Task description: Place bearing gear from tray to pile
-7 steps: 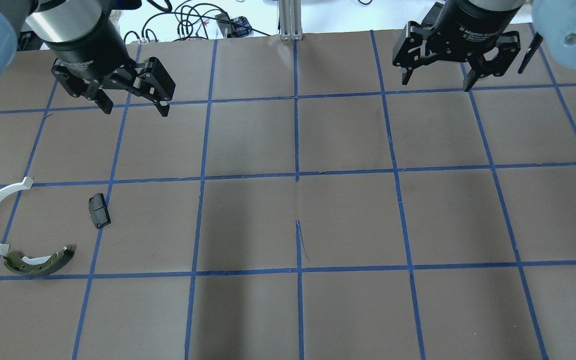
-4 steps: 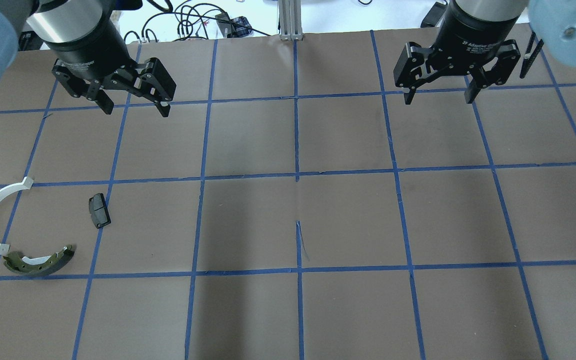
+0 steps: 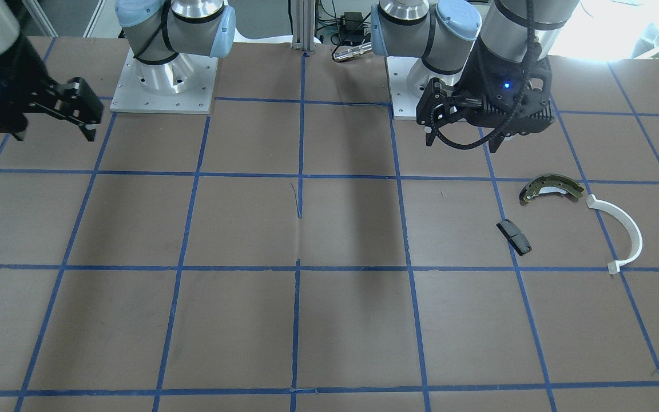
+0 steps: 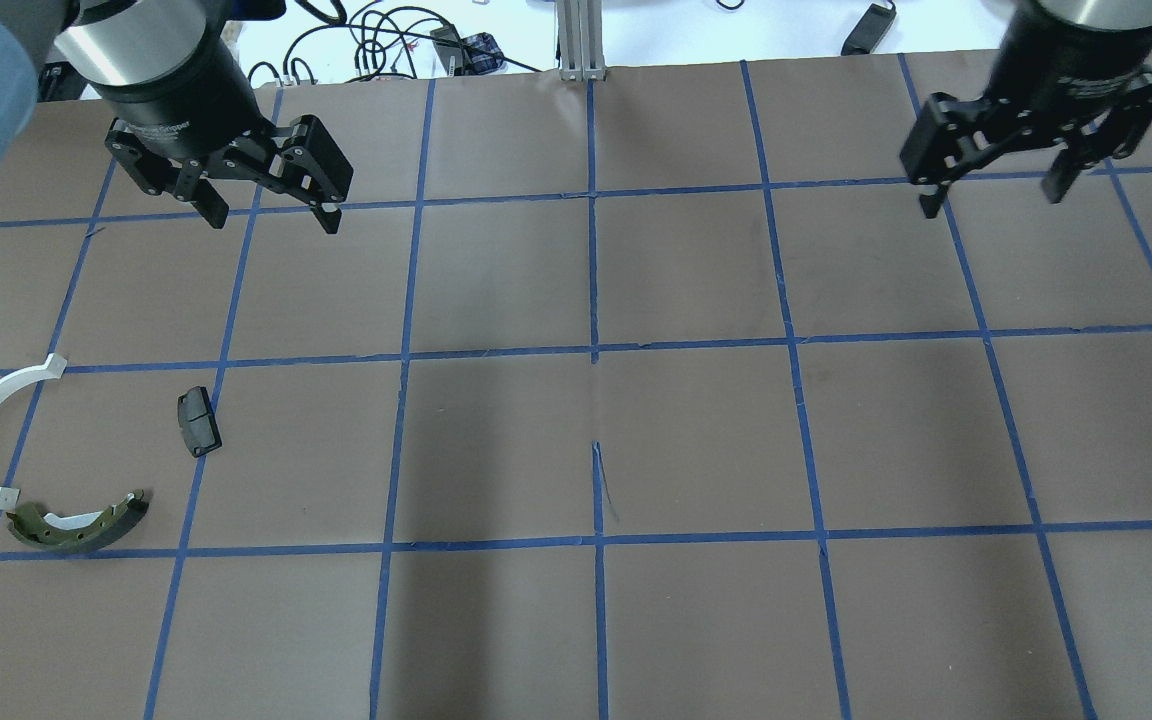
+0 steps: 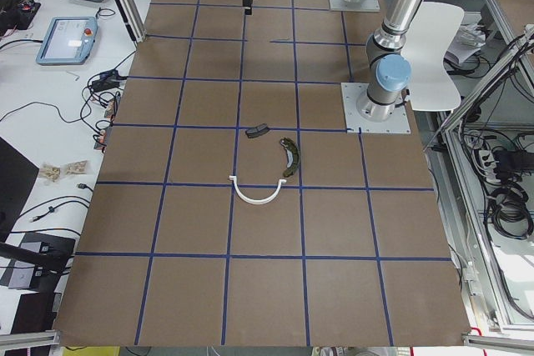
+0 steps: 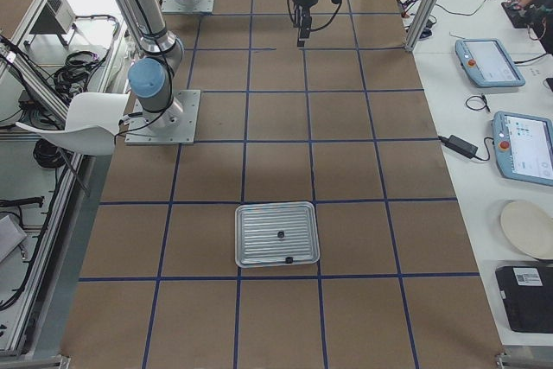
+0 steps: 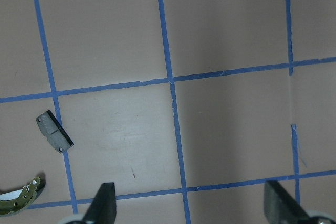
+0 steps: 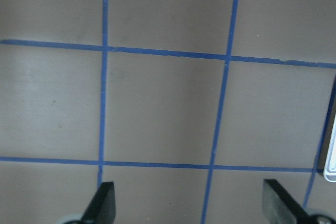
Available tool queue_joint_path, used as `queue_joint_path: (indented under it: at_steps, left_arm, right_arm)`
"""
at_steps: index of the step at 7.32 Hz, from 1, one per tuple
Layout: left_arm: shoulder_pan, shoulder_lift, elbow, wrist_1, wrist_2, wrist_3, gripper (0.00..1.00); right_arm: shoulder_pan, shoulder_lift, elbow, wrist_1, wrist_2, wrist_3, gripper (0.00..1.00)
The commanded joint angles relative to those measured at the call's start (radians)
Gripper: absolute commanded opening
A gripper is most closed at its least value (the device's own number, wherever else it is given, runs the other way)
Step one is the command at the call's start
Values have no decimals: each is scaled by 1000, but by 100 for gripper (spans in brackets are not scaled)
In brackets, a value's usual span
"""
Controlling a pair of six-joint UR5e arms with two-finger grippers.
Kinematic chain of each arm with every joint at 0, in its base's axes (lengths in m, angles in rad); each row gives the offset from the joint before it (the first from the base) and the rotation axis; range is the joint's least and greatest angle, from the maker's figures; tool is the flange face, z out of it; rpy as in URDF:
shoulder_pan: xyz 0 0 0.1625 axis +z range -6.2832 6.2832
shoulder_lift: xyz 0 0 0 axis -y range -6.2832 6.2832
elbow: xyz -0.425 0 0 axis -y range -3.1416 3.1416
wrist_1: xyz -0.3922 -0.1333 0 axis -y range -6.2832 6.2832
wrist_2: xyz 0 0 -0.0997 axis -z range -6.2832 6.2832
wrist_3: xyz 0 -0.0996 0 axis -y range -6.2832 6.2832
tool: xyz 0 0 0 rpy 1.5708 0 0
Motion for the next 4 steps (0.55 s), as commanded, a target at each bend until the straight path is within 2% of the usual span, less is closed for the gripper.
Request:
queue_joint_path:
  at_steps: [1, 3, 4]
  left_arm:
    - [0, 1, 0, 0, 0, 0, 100]
    - [0, 1, 2, 0, 0, 0, 100]
    - [0, -1, 2, 2, 0, -2, 100]
  right_arm:
    - [-215, -11, 0, 6, -31, -387, 100]
    - [-468, 31, 6, -26, -23, -698, 100]
    - [-568, 104, 6, -110, -22, -865, 100]
